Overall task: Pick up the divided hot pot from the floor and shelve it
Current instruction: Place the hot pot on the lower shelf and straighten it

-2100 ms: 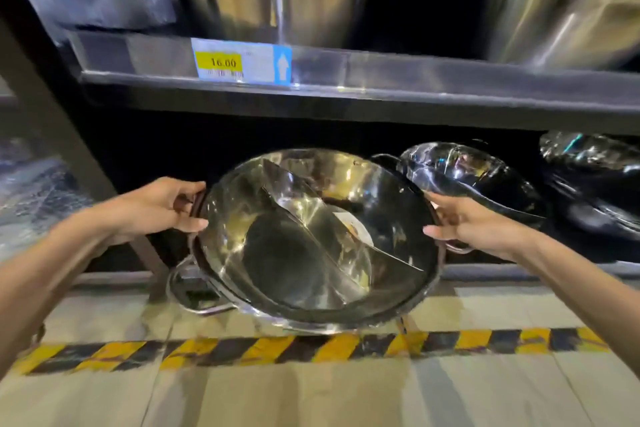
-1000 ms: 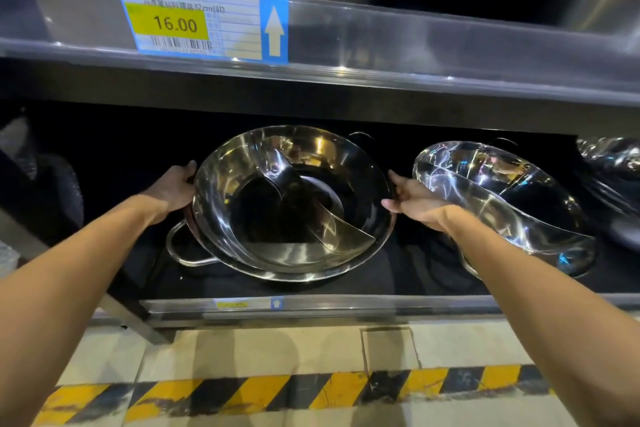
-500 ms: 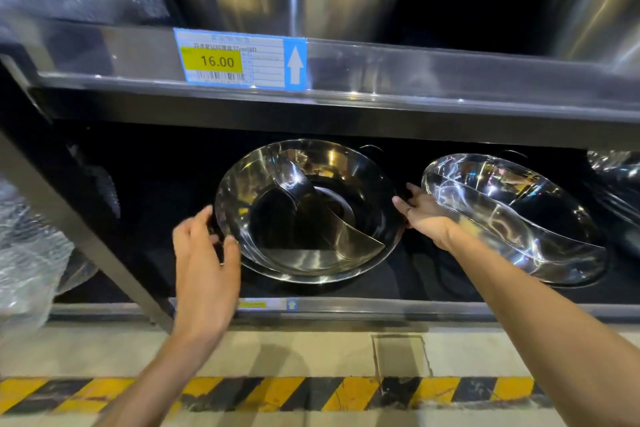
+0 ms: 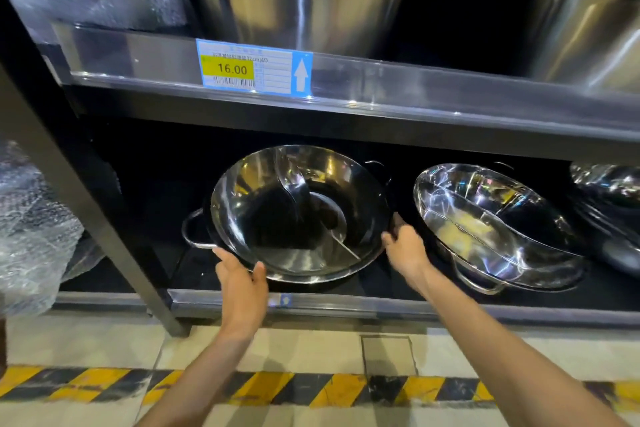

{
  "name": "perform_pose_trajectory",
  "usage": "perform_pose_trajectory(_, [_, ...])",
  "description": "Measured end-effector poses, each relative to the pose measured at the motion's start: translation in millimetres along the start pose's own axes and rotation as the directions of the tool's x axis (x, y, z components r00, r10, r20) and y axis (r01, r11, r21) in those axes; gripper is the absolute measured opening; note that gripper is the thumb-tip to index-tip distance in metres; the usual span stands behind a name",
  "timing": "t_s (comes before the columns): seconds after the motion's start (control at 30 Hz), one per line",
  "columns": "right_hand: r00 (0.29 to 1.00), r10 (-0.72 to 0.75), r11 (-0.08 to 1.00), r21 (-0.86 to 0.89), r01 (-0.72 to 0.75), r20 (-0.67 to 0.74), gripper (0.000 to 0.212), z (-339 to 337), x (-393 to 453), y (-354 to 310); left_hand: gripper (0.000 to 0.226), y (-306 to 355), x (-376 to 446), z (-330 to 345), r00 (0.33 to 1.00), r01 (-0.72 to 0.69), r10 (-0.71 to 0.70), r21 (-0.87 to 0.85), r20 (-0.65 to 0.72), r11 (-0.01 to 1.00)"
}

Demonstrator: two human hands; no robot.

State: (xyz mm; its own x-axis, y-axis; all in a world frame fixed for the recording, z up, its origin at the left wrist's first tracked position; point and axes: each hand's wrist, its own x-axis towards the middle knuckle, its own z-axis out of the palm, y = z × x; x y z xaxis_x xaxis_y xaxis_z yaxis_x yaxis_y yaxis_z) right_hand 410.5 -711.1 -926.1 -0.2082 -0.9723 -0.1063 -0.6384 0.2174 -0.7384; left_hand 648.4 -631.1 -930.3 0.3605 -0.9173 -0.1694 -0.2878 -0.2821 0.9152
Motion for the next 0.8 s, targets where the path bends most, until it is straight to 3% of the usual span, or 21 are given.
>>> perform_pose_trajectory(0.13, [0.992,-0.048,0.984,0.176,0.028,0.114,0.07,-1.2,-28.4,15.7,0.071,-4.8,31.1,-39.9,0.995,-0.025,0.021,0.038,0.102,0.999])
perform_pose_trajectory(0.27, [0.96,-0.092,0.99,0.132,0.058,0.264,0.093,-17.5,-13.3,9.3,0.06,-5.5,28.7,-52.6,0.972,-0.174,0.158,0.08,0.173,0.981])
perform_pose_trajectory(0.43, [0.941,-0.068,0.976,0.219,-0.007,0.331,0.093,-8.1,-9.0,-1.7,0.097,-8.8,18.2,-34.7,0.974,-0.074,0.078,-0.027,0.213,0.997])
perform_pose_trajectory(0.7, [0.966,-0.053,0.909,0.413,-0.058,0.252,0.095,11.2,-35.0,4.4,0.088,-9.3,37.1,-51.0,0.967,0.029,0.019,-0.185,0.254,0.982])
perform_pose_trajectory(0.8, [0.967,-0.039,0.846,0.524,-0.102,0.252,0.087,7.2,-34.3,1.7,0.084,-12.6,36.8,-49.5,0.956,0.067,0.028,-0.311,0.291,0.948])
